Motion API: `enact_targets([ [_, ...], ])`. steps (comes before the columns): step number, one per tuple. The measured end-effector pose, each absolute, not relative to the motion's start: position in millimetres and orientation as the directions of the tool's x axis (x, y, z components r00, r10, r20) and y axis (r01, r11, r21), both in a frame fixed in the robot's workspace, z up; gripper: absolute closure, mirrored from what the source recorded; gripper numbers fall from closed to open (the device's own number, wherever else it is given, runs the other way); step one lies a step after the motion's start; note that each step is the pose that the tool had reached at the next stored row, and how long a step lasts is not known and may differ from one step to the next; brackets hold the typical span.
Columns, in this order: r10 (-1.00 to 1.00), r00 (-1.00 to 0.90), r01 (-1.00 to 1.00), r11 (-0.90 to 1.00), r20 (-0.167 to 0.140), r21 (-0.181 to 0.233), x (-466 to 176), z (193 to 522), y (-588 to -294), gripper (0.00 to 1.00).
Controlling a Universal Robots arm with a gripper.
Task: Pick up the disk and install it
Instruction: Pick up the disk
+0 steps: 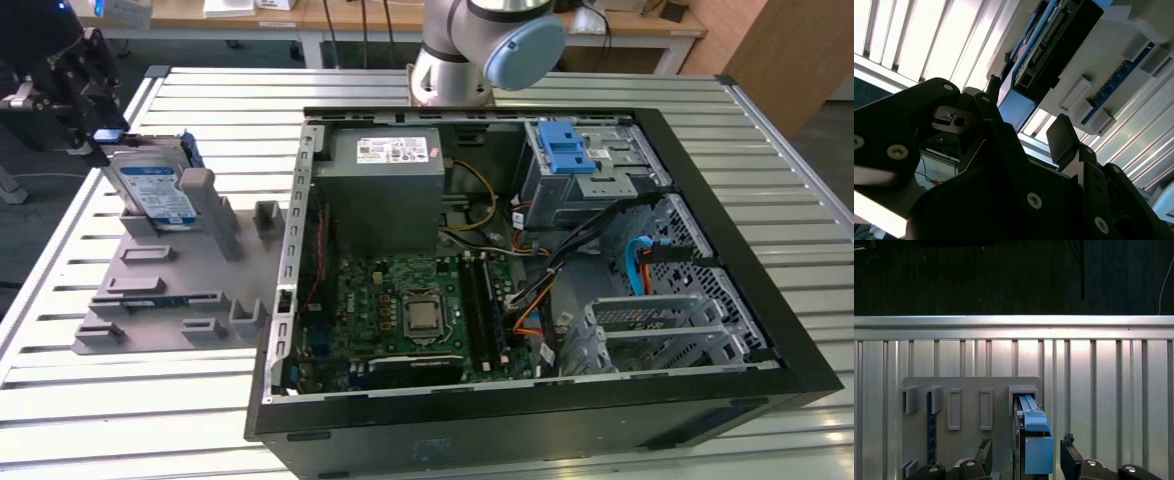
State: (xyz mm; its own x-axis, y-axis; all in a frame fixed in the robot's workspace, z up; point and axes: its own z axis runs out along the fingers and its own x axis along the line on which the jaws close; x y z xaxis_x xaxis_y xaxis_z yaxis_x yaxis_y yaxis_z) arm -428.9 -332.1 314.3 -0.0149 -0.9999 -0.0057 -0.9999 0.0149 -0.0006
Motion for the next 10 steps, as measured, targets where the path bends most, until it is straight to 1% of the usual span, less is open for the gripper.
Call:
enact_targets([
  [3,-1.000,-0.015,-1.000,0.015,-0.006,0.000,-429.1,313.4,-331.8,0.37],
  [4,-1.000,-0.015,-1.000,0.015,-0.006,-0.001,-429.2,313.3,-331.1,0.44],
  [10,-1.000,-0.015,-1.000,0.015,-0.006,-0.001,-431.3,308.9,-329.9,0.44],
])
